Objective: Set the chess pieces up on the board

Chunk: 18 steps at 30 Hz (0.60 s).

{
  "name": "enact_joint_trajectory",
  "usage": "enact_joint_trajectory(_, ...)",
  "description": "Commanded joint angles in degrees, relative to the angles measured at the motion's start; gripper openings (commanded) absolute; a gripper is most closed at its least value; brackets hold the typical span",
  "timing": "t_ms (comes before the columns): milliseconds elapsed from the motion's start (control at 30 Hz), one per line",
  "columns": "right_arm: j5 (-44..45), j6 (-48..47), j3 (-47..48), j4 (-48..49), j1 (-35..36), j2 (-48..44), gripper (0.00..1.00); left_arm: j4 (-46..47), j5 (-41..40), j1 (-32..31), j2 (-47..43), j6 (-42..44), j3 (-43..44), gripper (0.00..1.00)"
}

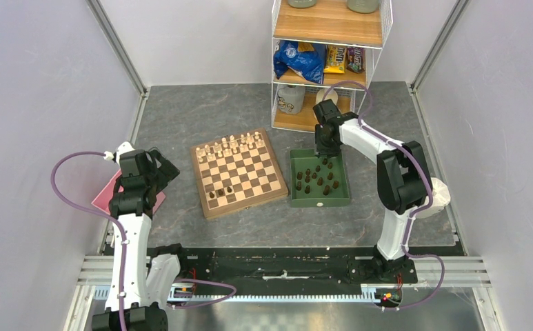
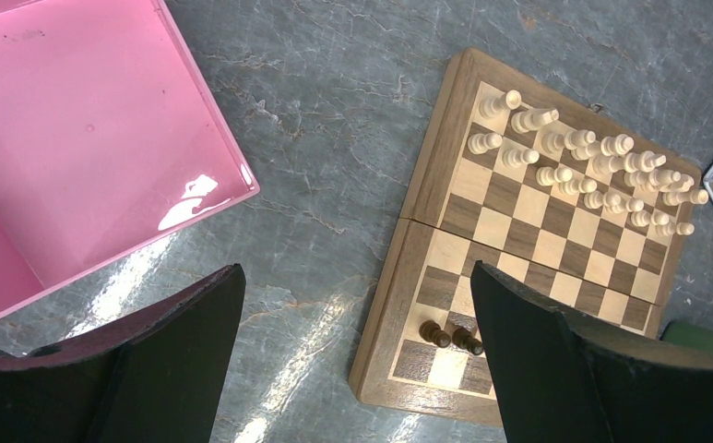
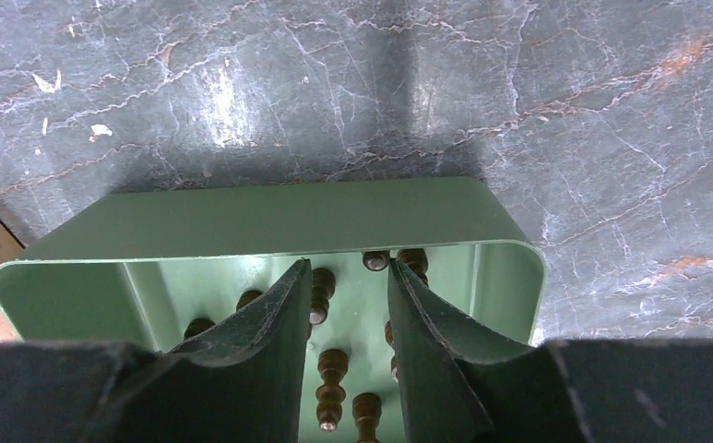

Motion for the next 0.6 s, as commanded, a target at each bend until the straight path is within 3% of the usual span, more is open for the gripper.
enact_joint_trajectory(0,1.5,-1.2,0.3,0.1,-0.9,0.1,0.43,1.9,1.1,0.4,0.1,-1.1,-0.1,0.99)
enact_joint_trajectory(567,0.6,-1.9,-1.4,2.6,-1.5,2.0,0.36,1.9,1.1,0.5,0.0,-1.1,-0.1,0.99)
